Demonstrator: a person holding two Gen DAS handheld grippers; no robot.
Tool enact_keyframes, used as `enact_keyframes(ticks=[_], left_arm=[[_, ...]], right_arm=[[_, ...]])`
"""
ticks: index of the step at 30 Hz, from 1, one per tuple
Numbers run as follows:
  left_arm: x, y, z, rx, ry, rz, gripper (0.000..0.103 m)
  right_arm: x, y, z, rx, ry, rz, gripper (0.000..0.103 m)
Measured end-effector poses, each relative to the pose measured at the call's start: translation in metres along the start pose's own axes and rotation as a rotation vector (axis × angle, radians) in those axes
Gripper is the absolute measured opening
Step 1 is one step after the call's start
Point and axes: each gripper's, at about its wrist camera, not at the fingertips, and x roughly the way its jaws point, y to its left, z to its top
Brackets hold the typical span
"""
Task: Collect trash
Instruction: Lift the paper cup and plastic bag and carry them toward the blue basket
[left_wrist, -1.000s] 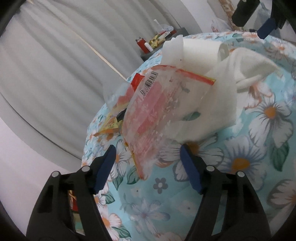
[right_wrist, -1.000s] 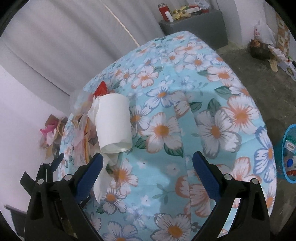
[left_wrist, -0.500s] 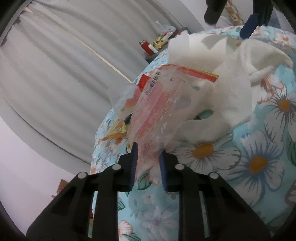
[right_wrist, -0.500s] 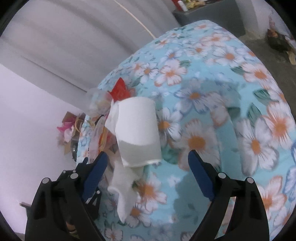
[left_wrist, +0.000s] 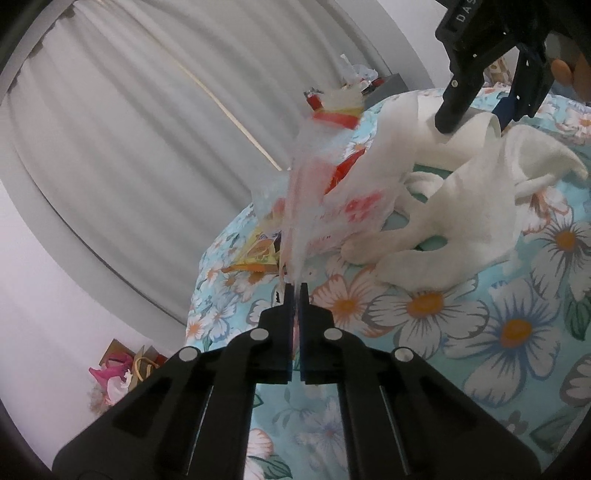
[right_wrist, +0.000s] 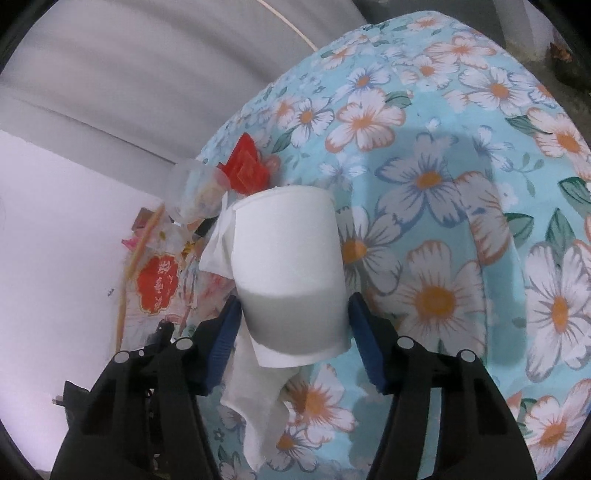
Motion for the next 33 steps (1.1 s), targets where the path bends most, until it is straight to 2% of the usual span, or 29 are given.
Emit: enact_keyframes(ticks=[13,20,25,33], left_arm=[[-0.033,0.003,0.006,-0.011,-0.047,0.004,0.000],[-0.052,0.017,0.018,-0.035,-0.085,0.020,0.000],[-0.063,0.025,0.032,-0.065,-0.103,0.007,0.000],[-0.074,0.033,0.055,-0.109,-0.140,-0.013,0.000]], right_arm=[[-0.043,-0.025,-0.034,0.042,-0.064,-0.042,0.057],[-0.072,-0.038,-0.049,0.099,-0.122,0.009,0.057],[-0.093,-0.042,-0.055,0.122,-0.183,0.061,0.057],[-0.109,-0.050,-0.058,0.134,-0.222,0.111,0.057]])
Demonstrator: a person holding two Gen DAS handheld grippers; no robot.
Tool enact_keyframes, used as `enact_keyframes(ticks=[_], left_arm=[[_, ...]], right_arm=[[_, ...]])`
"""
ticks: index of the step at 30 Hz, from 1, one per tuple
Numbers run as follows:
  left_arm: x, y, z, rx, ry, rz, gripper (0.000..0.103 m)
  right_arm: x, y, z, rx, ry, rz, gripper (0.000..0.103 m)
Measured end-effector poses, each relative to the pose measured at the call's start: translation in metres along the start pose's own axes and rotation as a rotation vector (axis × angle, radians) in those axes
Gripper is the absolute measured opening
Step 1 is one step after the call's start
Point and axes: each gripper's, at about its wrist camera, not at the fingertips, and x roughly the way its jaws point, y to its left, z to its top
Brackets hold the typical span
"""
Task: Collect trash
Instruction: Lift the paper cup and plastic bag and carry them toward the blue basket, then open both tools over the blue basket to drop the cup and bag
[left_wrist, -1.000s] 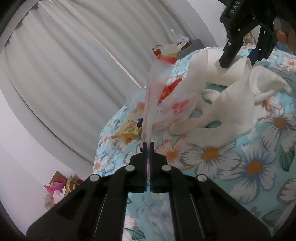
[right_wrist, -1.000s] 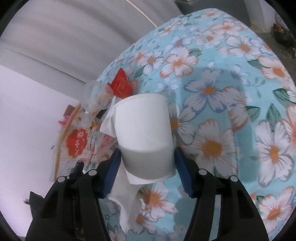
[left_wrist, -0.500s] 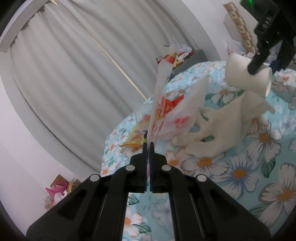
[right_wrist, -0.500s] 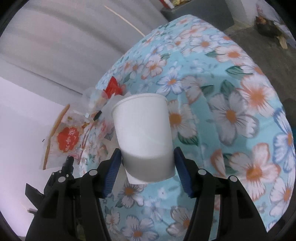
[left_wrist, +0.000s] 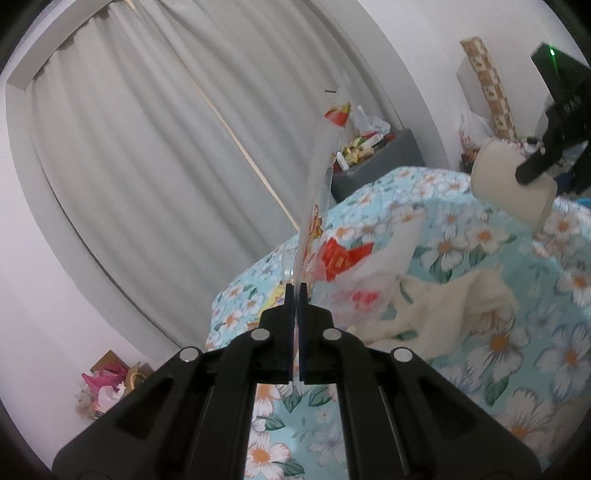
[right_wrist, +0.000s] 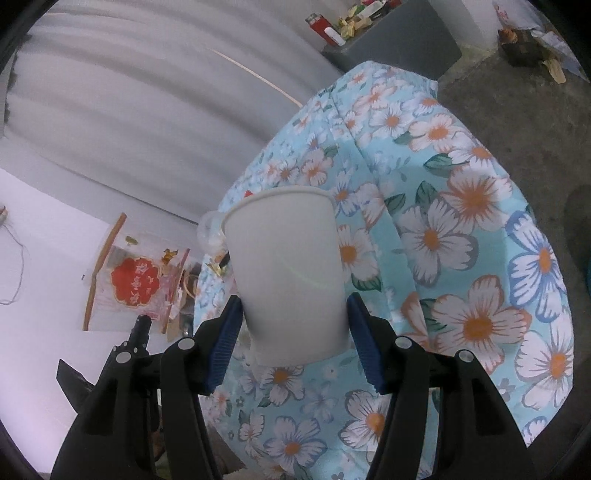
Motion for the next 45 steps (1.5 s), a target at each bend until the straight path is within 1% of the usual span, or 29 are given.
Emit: enact_keyframes(ticks=[13,24,27,32,34,37,39,40,41,43,45], left_arm=[[-0.010,-0.009,0.032,-0.025,-0.051,-0.047,0.000],[-0.021,-0.022,0.049,-0.007,-0.089,-0.071,0.000],[-0.024,-0.028,0.056,0.000,-0.101,-0.093,0.000],[-0.025,-0.044,0.079,0.002,-0.133,-0.184,0.000],[-0.025,-0.058,0.094,0.021,-0.157,-0.236,0.000],[-0.026,-0.081,0.115,0.036,-0.191,-0.325,0.000],[-0.026,-0.097,0.130,0.041,-0.209,-0.397,0.000],[-0.025,-0.111,0.142,0.049,-0.218,-0.454,0.000],[-0.025,-0.121,0.150,0.057,-0.221,-0.495,0.000],[-0.022,-0.146,0.168,0.073,-0.214,-0.589,0.000],[-0.017,-0.173,0.186,0.087,-0.190,-0.694,0.000]], right_arm=[[-0.018,-0.012,-0.001,0.022,-0.031,0.030,0.057],[-0.031,-0.020,-0.001,0.033,-0.055,0.047,0.057],[-0.037,-0.023,-0.001,0.038,-0.069,0.053,0.057],[-0.055,-0.035,0.000,0.056,-0.111,0.058,0.057],[-0.065,-0.041,0.002,0.067,-0.133,0.056,0.057],[-0.088,-0.057,0.006,0.100,-0.193,0.041,0.057],[-0.107,-0.072,0.007,0.130,-0.244,0.020,0.057],[-0.118,-0.082,0.008,0.151,-0.274,0.005,0.057],[-0.129,-0.092,0.007,0.173,-0.305,-0.014,0.057],[-0.157,-0.122,0.004,0.252,-0.389,-0.078,0.057],[-0.179,-0.152,-0.001,0.337,-0.457,-0.147,0.057]])
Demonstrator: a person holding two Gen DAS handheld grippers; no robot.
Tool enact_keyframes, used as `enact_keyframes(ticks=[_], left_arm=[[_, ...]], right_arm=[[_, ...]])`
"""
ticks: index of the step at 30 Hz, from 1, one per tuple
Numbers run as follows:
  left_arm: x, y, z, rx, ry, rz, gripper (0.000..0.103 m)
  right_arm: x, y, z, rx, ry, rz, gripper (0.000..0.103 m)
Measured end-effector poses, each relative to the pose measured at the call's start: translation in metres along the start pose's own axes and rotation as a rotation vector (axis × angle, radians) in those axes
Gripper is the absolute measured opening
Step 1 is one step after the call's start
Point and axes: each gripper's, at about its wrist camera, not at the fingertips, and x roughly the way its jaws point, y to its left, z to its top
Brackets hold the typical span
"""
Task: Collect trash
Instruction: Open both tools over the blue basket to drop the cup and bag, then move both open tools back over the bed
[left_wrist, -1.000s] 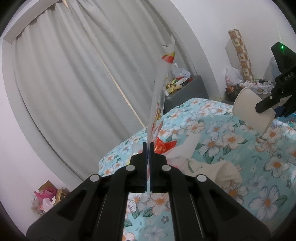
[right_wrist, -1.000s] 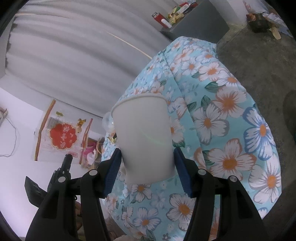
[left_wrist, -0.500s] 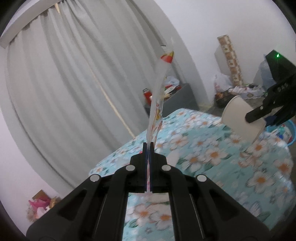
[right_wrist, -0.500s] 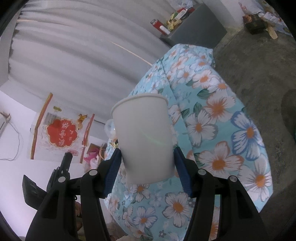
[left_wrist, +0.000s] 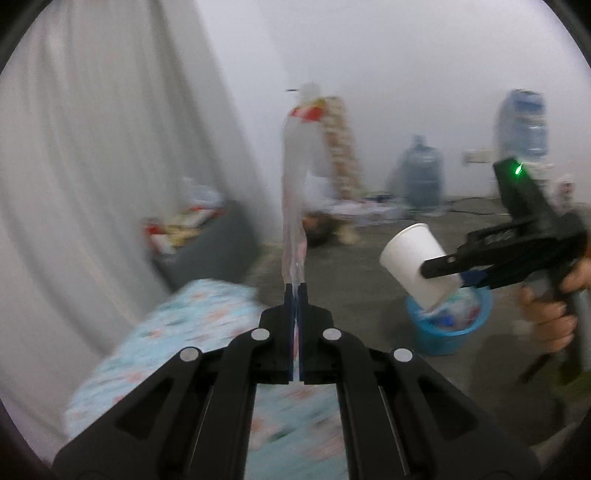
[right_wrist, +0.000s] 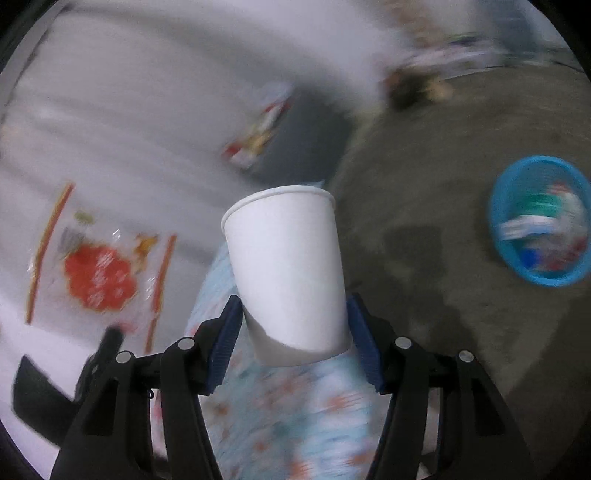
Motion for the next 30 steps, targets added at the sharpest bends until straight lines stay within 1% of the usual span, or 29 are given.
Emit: enact_keyframes(ticks=[3,4,6,8,9,11,12,14,16,18,19,20,21,22,23,25,26,28,30], left_arm=[[0.052,-0.033,0.028,-0.011,0.076,-0.201,0.000],[0.066,-0.044,0.034,-0.008,0.104,-0.250,0.000],[0.104,-0.072,0.045,0.008,0.178,-0.367,0.000],[0.137,-0.096,0.050,0.008,0.242,-0.446,0.000],[0.160,-0.113,0.051,0.010,0.294,-0.494,0.000],[0.192,-0.138,0.051,0.006,0.353,-0.554,0.000],[0.210,-0.153,0.049,0.010,0.390,-0.581,0.000],[0.237,-0.175,0.044,0.027,0.440,-0.603,0.000],[0.269,-0.200,0.038,0.036,0.505,-0.643,0.000],[0.290,-0.215,0.027,0.045,0.537,-0.650,0.000],[0.304,-0.222,0.026,0.042,0.541,-0.667,0.000],[0.309,-0.227,0.025,0.035,0.542,-0.683,0.004],[0.320,-0.234,0.021,0.028,0.556,-0.706,0.012],[0.327,-0.240,0.019,0.028,0.570,-0.709,0.041],[0.333,-0.245,0.016,0.026,0.576,-0.693,0.062],[0.336,-0.245,0.014,0.017,0.564,-0.668,0.063],[0.337,-0.244,0.014,0.007,0.578,-0.666,0.063],[0.333,-0.238,0.017,-0.022,0.581,-0.681,0.063],[0.326,-0.229,0.022,-0.032,0.558,-0.666,0.063]], right_arm=[[-0.022,-0.055,0.017,0.124,-0.114,-0.144,0.057],[-0.028,-0.075,0.021,0.169,-0.143,-0.193,0.057],[-0.034,-0.108,0.026,0.239,-0.168,-0.253,0.057],[-0.035,-0.145,0.029,0.308,-0.179,-0.320,0.057],[-0.037,-0.158,0.030,0.327,-0.179,-0.332,0.057],[-0.034,-0.187,0.033,0.383,-0.178,-0.370,0.057],[-0.032,-0.196,0.034,0.396,-0.176,-0.376,0.057],[-0.026,-0.220,0.038,0.435,-0.171,-0.396,0.058],[-0.018,-0.238,0.042,0.459,-0.170,-0.397,0.058],[-0.010,-0.254,0.046,0.476,-0.178,-0.407,0.058],[-0.007,-0.264,0.049,0.487,-0.182,-0.403,0.059],[-0.001,-0.276,0.052,0.499,-0.190,-0.399,0.060],[0.004,-0.286,0.056,0.504,-0.193,-0.401,0.066],[0.009,-0.295,0.057,0.512,-0.191,-0.420,0.073],[0.016,-0.308,0.057,0.525,-0.192,-0.461,0.073],[0.023,-0.324,0.054,0.549,-0.175,-0.520,0.073],[0.024,-0.329,0.051,0.572,-0.174,-0.533,0.073],[0.016,-0.331,0.041,0.595,-0.200,-0.515,0.073],[0.007,-0.326,0.034,0.587,-0.233,-0.531,0.074]])
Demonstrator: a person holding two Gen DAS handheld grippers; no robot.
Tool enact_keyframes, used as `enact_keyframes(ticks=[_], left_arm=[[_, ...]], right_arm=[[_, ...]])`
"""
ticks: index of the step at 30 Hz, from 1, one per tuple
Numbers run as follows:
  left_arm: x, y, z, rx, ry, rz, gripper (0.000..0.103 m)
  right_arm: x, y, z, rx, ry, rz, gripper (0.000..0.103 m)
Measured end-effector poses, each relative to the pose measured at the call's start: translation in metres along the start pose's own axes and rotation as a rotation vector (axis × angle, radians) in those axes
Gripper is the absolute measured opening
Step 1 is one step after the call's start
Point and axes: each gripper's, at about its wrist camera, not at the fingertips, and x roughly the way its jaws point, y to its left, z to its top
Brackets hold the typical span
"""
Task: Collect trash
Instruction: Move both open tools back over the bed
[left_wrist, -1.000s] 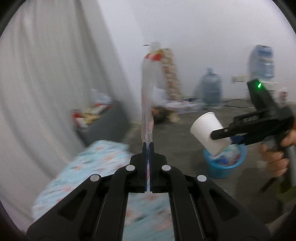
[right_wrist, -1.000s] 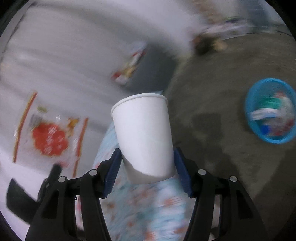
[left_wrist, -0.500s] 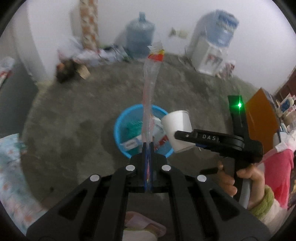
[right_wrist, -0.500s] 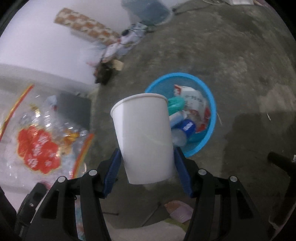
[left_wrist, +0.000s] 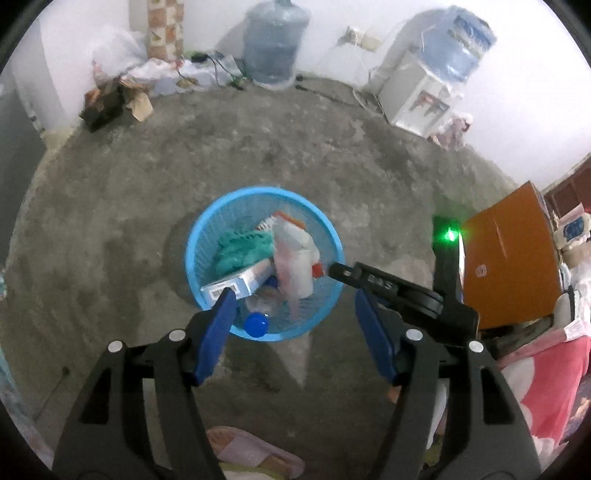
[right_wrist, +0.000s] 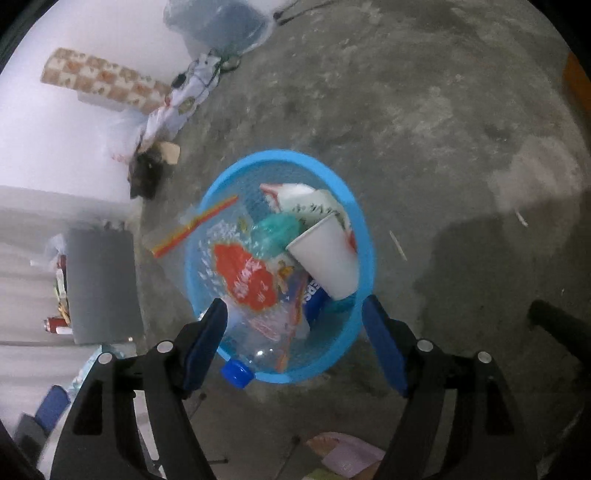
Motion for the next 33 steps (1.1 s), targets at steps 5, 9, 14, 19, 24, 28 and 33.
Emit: enact_keyframes(ticks=[5,9,14,19,24,28,33], left_arm=[[-0.062,0.000,-0.002,-0.010,-0.079,0.026,0.064],[-0.143,-0.003,-0.024,0.000,-0.208,0.075,0.067],[-0.257,0.000,-0.098,-0.072,-0.456,0.252,0.076],[-0.338,0.017,-0.198,-0.194,-0.558,0.371,0.083],[-0.394,0.041,-0.307,-0.390,-0.624,0.559,0.084],[-0.417,0.054,-0.393,-0.596,-0.637,0.694,0.084],[-0.422,0.066,-0.475,-0.804,-0.636,0.748,0.084]], right_arm=[[-0.032,0.010,-0.010,-0.010,-0.070,0.016,0.074],[-0.075,0.055,-0.025,-0.116,-0.159,0.065,0.074],[-0.138,0.121,-0.063,-0.338,-0.276,0.123,0.085],[-0.185,0.186,-0.122,-0.581,-0.337,0.160,0.096],[-0.213,0.234,-0.193,-0.840,-0.358,0.193,0.097],[-0.215,0.256,-0.243,-0.990,-0.263,0.293,0.097],[-0.200,0.277,-0.288,-1.035,0.001,0.423,0.097]])
